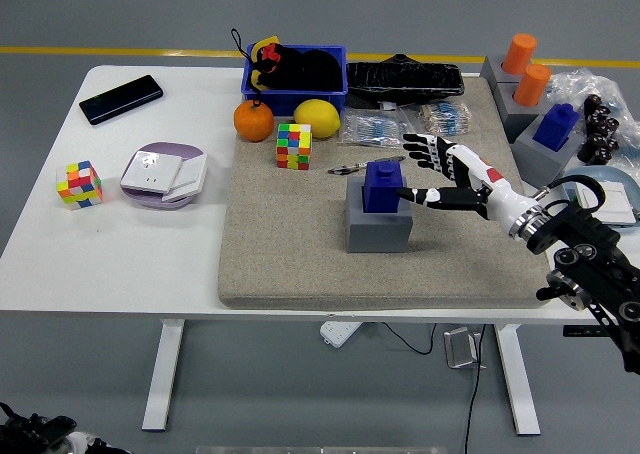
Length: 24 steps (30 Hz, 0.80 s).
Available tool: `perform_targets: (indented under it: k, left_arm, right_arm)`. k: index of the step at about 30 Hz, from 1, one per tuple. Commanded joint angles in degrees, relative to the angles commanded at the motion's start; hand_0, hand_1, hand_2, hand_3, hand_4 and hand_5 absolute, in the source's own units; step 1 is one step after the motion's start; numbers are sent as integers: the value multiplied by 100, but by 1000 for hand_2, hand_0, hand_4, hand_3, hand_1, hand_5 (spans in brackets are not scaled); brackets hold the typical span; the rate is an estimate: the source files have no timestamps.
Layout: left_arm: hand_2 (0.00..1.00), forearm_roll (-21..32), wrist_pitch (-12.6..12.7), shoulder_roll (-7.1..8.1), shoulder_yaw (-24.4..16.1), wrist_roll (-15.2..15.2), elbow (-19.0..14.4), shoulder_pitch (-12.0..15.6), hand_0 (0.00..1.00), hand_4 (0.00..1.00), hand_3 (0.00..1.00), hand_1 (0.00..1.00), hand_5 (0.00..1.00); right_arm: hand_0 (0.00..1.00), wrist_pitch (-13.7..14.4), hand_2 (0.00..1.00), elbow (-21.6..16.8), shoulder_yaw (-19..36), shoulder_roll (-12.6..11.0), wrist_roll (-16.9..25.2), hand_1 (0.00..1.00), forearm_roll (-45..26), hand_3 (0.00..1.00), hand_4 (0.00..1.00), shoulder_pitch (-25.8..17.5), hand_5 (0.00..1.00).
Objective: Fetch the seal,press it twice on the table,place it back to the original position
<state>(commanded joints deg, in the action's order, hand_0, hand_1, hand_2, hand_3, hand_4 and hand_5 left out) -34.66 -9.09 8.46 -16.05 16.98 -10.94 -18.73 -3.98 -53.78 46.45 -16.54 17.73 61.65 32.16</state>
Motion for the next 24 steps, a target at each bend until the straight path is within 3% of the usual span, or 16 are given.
perform_targets:
  k: [6, 10, 17, 18, 23, 24]
  left_arm:
    - [683, 107, 25, 10, 55, -20, 10, 2, 720, 679, 750, 691, 267]
    - [683, 114, 29, 9, 52, -12, 17, -7, 720, 679, 750, 691, 267]
    - [683, 318, 43, 3, 209, -64, 16, -44, 720, 678, 750, 691, 267]
    - [683, 325, 46, 6, 211, -65, 16, -43, 720, 679, 751, 691, 267]
    - [683, 222, 62, 34, 114, -35, 23, -13, 720, 679, 751, 691, 267]
    - [683, 206, 70, 43, 104, -31, 22, -5, 720, 679, 750, 691, 267]
  right_arm:
    - [937, -79, 896, -128, 691, -469, -188, 923, 247, 899, 998, -450, 346]
    - [937, -126, 896, -193, 1240, -650, -297, 923, 387, 899, 998, -726, 346]
    - [937, -473, 897, -594, 2713, -719, -779, 926, 1140, 883, 998, -1491, 366]
    - [938, -495, 891, -659, 2937, -724, -810, 923, 1185, 876, 998, -1614, 435]
    - [938, -505, 891, -850, 3742, -697, -900, 923, 1309, 876, 998, -2032, 435]
    - [934, -489, 864, -869, 3893, -656, -932, 907, 1331, 822, 998, -2112, 540]
